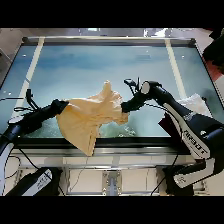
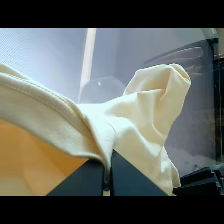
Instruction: Fold the shirts.
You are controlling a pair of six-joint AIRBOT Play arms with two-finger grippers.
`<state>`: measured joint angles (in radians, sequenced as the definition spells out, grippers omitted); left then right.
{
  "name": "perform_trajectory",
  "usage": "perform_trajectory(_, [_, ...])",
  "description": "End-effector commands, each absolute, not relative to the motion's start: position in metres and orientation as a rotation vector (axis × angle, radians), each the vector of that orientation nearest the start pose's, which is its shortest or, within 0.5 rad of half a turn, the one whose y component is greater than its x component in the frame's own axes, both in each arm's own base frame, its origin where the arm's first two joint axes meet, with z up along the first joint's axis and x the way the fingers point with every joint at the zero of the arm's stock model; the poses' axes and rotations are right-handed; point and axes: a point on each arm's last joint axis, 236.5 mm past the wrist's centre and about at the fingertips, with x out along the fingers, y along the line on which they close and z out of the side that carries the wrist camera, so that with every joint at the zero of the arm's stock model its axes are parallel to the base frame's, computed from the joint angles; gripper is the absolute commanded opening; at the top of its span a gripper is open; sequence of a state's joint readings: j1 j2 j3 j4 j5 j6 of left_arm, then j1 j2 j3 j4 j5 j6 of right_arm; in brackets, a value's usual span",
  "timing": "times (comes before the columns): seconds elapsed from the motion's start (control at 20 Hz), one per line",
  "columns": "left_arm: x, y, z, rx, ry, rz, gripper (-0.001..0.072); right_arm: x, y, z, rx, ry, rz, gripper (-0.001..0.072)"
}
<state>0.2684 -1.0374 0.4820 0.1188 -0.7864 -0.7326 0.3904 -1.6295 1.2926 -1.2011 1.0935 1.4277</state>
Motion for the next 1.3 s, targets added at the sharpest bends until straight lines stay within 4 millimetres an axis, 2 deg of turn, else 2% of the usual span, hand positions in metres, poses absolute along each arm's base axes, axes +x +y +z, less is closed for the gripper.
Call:
perform_trajectory(0.0, [0.371, -0.070, 0.011, -0.878, 0.721, -0.319, 0.0014, 0.358, 0.243, -0.082, -0.058, 1.449, 0.603, 0.0012])
perform_trajectory(0.1, [0.377, -0.061, 0.025, -0.881, 0.683, -0.311, 0.0013, 0.350, 0.236, -0.070, -0.106, 1.461, 0.628, 0.0008])
perform_trajectory(0.15, [0.384, -0.050, 0.044, -0.887, 0.636, -0.305, 0.0013, 0.347, 0.227, -0.057, -0.159, 1.465, 0.630, 0.0008])
perform_trajectory(0.2, [0.390, -0.039, 0.069, -0.881, 0.576, -0.306, 0.0013, 0.345, 0.212, -0.038, -0.224, 1.459, 0.615, 0.0008])
perform_trajectory(0.3, [0.393, -0.018, 0.136, -0.843, 0.450, -0.336, 0.0013, 0.344, 0.187, 0.017, -0.315, 1.401, 0.578, 0.0008])
perform_trajectory(0.4, [0.378, -0.010, 0.203, -0.746, 0.366, -0.389, 0.0013, 0.340, 0.174, 0.090, -0.336, 1.271, 0.563, 0.0008])
perform_trajectory(0.5, [0.357, -0.008, 0.267, -0.626, 0.270, -0.403, 0.0013, 0.325, 0.169, 0.175, -0.322, 1.094, 0.575, 0.0008])
perform_trajectory(0.55, [0.345, -0.011, 0.301, -0.578, 0.201, -0.406, 0.0013, 0.315, 0.166, 0.219, -0.311, 0.985, 0.580, 0.0008])
perform_trajectory(0.65, [0.322, -0.027, 0.356, -0.476, 0.095, -0.432, 0.0013, 0.292, 0.155, 0.306, -0.262, 0.752, 0.562, 0.0007])
perform_trajectory(0.75, [0.296, -0.044, 0.403, -0.384, 0.008, -0.446, 0.0013, 0.258, 0.141, 0.383, -0.205, 0.537, 0.548, 0.0007])
perform_trajectory(0.8, [0.287, -0.048, 0.418, -0.338, -0.014, -0.436, 0.0013, 0.240, 0.133, 0.412, -0.177, 0.453, 0.543, 0.0007])
perform_trajectory(0.85, [0.278, -0.051, 0.430, -0.297, -0.017, -0.409, 0.0013, 0.223, 0.126, 0.433, -0.159, 0.388, 0.539, 0.0007])
perform_trajectory(0.9, [0.274, -0.051, 0.433, -0.264, 0.007, -0.371, 0.0013, 0.208, 0.120, 0.445, -0.128, 0.352, 0.534, 0.0007])
perform_trajectory(0.95, [0.270, -0.050, 0.430, -0.206, 0.046, -0.326, 0.0013, 0.197, 0.115, 0.446, -0.115, 0.351, 0.531, 0.0007])
perform_trajectory(1.05, [0.260, -0.041, 0.416, -0.094, 0.131, -0.224, 0.0013, 0.181, 0.108, 0.425, -0.134, 0.449, 0.529, 0.0006])
perform_trajectory(1.1, [0.255, -0.028, 0.411, -0.047, 0.157, -0.152, 0.0013, 0.177, 0.104, 0.414, -0.134, 0.504, 0.519, 0.0007])
perform_trajectory(1.2, [0.246, -0.009, 0.405, 0.027, 0.181, -0.053, 0.0012, 0.183, 0.104, 0.399, -0.141, 0.561, 0.507, 0.0007])
perform_trajectory(1.25, [0.247, -0.007, 0.401, 0.048, 0.197, -0.046, 0.0012, 0.189, 0.106, 0.387, -0.146, 0.601, 0.501, 0.0007])
